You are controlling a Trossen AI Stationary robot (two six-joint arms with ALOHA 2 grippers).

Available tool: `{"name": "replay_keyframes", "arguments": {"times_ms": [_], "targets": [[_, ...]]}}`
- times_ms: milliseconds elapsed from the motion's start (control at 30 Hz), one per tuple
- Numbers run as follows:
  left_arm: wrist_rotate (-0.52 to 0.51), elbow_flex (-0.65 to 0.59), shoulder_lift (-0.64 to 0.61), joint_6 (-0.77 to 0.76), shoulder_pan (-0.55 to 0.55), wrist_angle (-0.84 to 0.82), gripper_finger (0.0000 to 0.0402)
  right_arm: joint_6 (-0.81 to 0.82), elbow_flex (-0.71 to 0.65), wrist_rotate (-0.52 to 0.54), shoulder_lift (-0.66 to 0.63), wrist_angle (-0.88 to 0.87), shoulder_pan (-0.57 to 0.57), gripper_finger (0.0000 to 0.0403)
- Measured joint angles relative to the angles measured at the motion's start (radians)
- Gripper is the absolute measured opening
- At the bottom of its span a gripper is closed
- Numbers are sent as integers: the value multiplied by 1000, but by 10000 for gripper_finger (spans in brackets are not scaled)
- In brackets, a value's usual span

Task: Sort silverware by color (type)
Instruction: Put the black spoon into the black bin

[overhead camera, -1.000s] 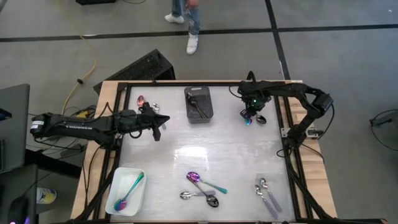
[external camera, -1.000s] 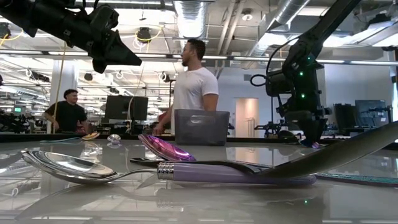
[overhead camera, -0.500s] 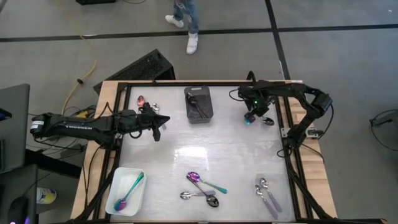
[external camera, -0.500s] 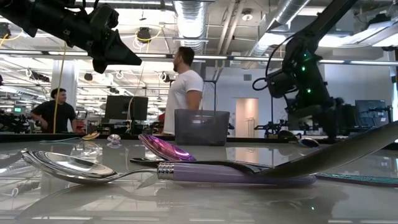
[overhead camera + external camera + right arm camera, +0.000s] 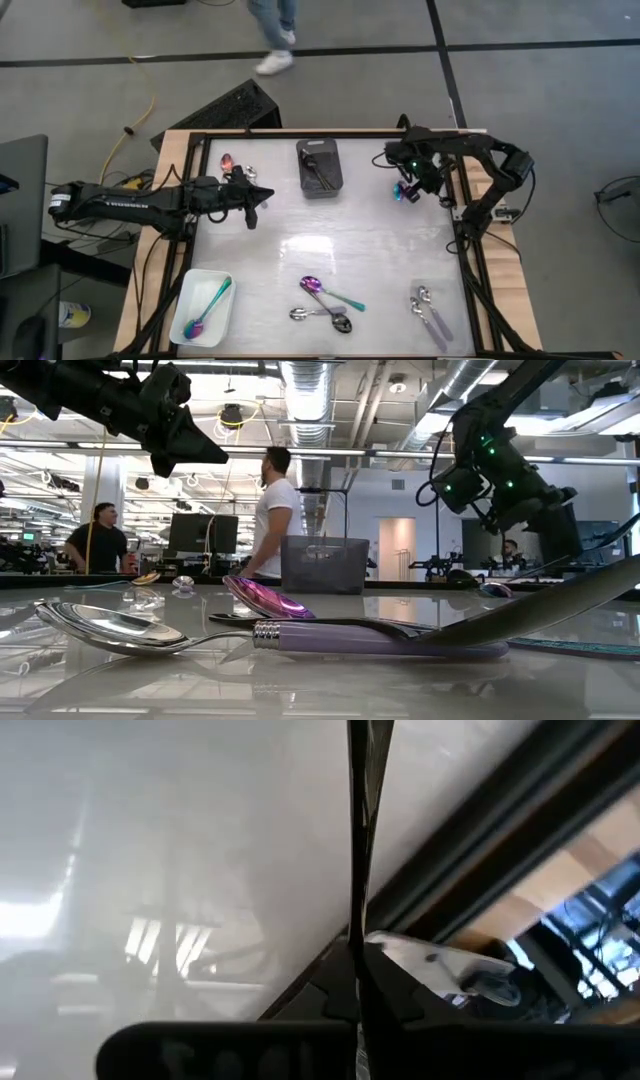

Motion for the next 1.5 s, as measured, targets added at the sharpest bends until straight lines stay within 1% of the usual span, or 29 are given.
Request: {"name": "replay_keyframes", "arguments": {"times_ms": [100,200,367,500,633,767,867,967,1033,1100,1200,1267,1367,1500], "targets": [[0,0,0,9,0,0,0,-18,0,-34,-16,0,55,24],[0,0,0,10,0,0,0,-16,0,-38,-44,0,119,26],[0,0,0,10,0,-5,0,23,0,-34,-134,2,248,24],[-1,0,0,10,0,-12,0,23,0,-21,-222,43,381,26],[-8,0,0,9,0,-11,0,-1,0,26,-295,136,522,24],[-10,0,0,9,0,-1,0,-121,0,129,-329,296,635,24],[-10,0,0,6,0,4,0,-277,0,190,-327,436,683,24],[-10,0,0,-10,0,4,0,-467,0,237,-311,581,699,24],[-10,0,0,-18,0,4,0,-606,-1,280,-303,685,698,24],[-10,0,0,-18,0,4,0,-765,-1,345,-289,801,691,24],[-8,0,0,-19,0,-2,0,-1013,-1,394,-265,981,662,24],[-7,0,0,-20,0,-3,0,-1182,0,397,-240,1119,632,24],[-7,0,0,-17,0,-4,0,-1437,0,395,-190,1264,587,25],[-7,0,0,10,0,-12,0,-1692,-2,392,-111,1448,514,25]]}}
